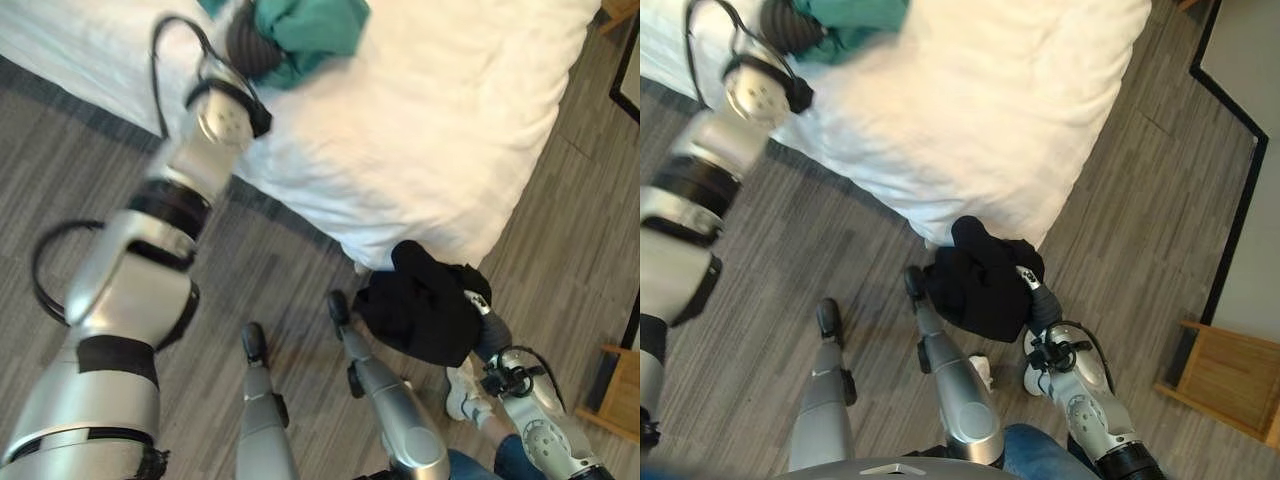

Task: Pick up bed clothes into laundry basket.

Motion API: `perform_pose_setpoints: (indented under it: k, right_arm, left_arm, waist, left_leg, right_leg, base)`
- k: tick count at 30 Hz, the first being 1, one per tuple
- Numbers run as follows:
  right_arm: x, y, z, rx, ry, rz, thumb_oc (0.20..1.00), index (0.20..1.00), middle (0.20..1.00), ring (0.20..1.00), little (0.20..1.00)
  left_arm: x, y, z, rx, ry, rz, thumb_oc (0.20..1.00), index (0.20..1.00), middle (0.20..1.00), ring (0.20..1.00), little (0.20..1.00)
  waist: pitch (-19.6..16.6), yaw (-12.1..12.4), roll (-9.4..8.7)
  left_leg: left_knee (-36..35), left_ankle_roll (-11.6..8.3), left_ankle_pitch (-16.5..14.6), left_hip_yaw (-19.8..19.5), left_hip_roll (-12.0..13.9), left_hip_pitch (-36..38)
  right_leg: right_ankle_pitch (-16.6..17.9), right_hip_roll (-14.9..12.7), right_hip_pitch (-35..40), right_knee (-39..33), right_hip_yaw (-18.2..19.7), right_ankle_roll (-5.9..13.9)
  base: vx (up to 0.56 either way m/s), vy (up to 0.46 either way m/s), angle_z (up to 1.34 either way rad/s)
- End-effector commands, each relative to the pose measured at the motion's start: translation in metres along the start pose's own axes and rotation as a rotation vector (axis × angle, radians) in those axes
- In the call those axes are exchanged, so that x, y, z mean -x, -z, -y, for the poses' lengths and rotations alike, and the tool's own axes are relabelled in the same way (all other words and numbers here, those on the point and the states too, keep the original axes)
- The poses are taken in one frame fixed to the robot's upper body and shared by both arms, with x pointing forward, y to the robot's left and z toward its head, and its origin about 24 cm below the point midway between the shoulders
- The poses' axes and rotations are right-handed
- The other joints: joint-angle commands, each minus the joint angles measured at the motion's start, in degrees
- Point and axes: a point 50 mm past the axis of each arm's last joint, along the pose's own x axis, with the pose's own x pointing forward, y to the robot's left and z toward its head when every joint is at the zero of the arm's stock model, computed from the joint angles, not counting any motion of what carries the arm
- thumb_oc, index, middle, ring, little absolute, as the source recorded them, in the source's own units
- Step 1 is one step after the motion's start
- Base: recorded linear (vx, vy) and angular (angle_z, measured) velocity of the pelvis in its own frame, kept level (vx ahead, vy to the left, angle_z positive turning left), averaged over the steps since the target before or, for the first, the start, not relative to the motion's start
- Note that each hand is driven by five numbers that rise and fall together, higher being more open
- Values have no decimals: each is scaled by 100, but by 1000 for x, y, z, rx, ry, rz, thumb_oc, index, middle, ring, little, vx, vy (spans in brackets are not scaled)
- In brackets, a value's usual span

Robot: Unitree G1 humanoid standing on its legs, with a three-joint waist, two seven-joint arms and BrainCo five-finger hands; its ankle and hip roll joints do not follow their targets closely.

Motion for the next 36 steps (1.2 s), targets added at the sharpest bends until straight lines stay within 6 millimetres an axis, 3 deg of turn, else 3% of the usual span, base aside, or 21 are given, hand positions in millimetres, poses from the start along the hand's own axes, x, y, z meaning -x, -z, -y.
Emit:
perform_pose_setpoints:
  k: [1,2,3,7,9,11,13,16,17,20,27,30,31,32,34,35,36]
  right_arm:
    - [1,-22,5,17,58,158,200,200,200,200,200]
    - [1,-22,8,11,92,168,200,200,200,200,200]
    - [1,-27,13,16,130,202,200,200,200,200,200]
    - [7,-37,25,29,221,256,200,200,200,200,200]
    - [16,-40,33,54,258,257,200,200,200,200,200]
    - [23,-44,38,74,279,267,200,200,200,200,200]
    - [27,-41,40,70,293,256,200,200,200,200,200]
    - [29,-38,41,59,302,246,200,200,200,200,200]
    - [28,-33,39,35,302,235,200,200,200,200,200]
    - [28,-27,35,19,296,219,200,200,200,200,200]
    - [28,-25,32,12,282,205,200,200,200,200,200]
    - [39,-21,35,-4,320,203,200,200,200,200,200]
    - [43,-20,37,-9,333,204,200,200,200,200,200]
    - [43,-23,36,2,327,210,200,200,200,200,200]
    - [43,-25,36,6,320,220,200,200,200,200,200]
    - [45,-26,35,16,323,223,200,200,200,200,200]
    - [44,-27,34,9,328,237,200,200,200,200,200]
  left_arm:
    - [27,8,-7,413,-118,64,200,200,200,200,200]
    - [42,18,-2,480,-129,38,200,200,200,200,200]
    - [73,34,4,577,-142,7,200,200,200,200,200]
    - [144,68,8,654,-100,-120,200,200,200,200,200]
    - [191,87,5,712,-92,-233,200,200,200,200,200]
    - [222,92,-3,710,-97,-294,200,200,200,200,200]
    - [240,92,1,753,-73,-337,200,200,200,200,200]
    - [249,91,3,782,-57,-362,200,200,200,200,200]
    - [251,89,12,862,-50,-373,200,200,200,200,200]
    - [247,83,23,863,2,-365,200,200,200,200,200]
    - [243,80,18,810,-5,-342,200,200,200,200,200]
    - [250,83,11,820,-51,-358,200,200,200,200,200]
    - [250,84,10,820,-53,-358,200,200,200,200,200]
    - [249,84,6,804,-62,-351,200,200,200,200,200]
    - [247,85,0,779,-59,-341,200,200,200,200,200]
    - [247,86,-2,772,-68,-336,200,200,200,200,200]
    - [244,86,-4,765,-70,-333,200,200,200,200,200]
  waist:
    - [-167,66,-30]
    - [-198,172,57]
    - [-271,366,219]
    - [-508,702,590]
    - [-740,883,762]
    - [-868,1035,854]
    - [-1010,1086,895]
    - [-1169,1149,920]
    - [-1321,1213,910]
    - [-1468,1247,873]
    - [-1444,1191,771]
    - [-1428,1036,701]
    - [-1388,883,657]
    - [-1275,761,603]
    - [-1146,567,548]
    - [-1074,480,578]
    - [-1034,492,602]
  left_leg:
    - [284,268,-438,77,-19,629]
    - [215,283,-439,73,-53,770]
    - [53,310,-437,91,-101,1053]
    - [-152,410,-422,-35,-282,1599]
    - [-174,486,-478,-122,-354,1944]
    - [-105,548,-543,-238,-386,2099]
    - [-127,592,-582,-316,-421,2245]
    - [-161,621,-598,-381,-439,2352]
    - [-187,651,-611,-457,-467,2428]
    - [-147,692,-644,-558,-485,2484]
    - [31,772,-787,-455,-495,2577]
    - [99,778,-858,-152,-506,2579]
    - [160,779,-887,49,-513,2530]
    - [232,787,-970,419,-482,2481]
    - [360,759,-937,864,-403,2236]
    - [464,751,-957,1032,-319,2175]
    - [587,728,-892,1238,-237,2028]
  right_leg:
    - [108,-226,445,-109,-125,276]
    - [89,-247,546,-109,-166,276]
    - [-16,-256,758,-109,-228,264]
    - [-272,-385,1295,33,-369,191]
    - [-485,-464,1623,236,-485,153]
    - [-621,-536,1835,395,-590,152]
    - [-682,-579,2021,410,-655,153]
    - [-726,-629,2180,392,-741,171]
    - [-749,-663,2316,361,-800,184]
    - [-852,-702,2400,468,-823,190]
    - [-865,-702,2378,711,-620,203]
    - [-669,-702,2321,559,-401,261]
    - [-481,-716,2204,477,-268,325]
    - [-53,-689,1900,426,-80,474]
    - [319,-669,1543,337,184,614]
    - [275,-682,1439,397,98,628]
    - [57,-793,1402,643,-270,548]
  base:
    - [71,82,-7]
    - [123,127,-6]
    - [105,123,5]
    - [82,111,27]
    - [113,107,53]
    - [93,62,29]
    - [70,49,19]
    - [64,37,25]
    - [54,17,14]
    - [44,32,14]
    - [-10,42,5]
    - [-82,88,-33]
    - [-190,54,-56]
    - [-298,57,-72]
    - [-315,8,-138]
    - [-333,10,-189]
    - [-560,108,-183]
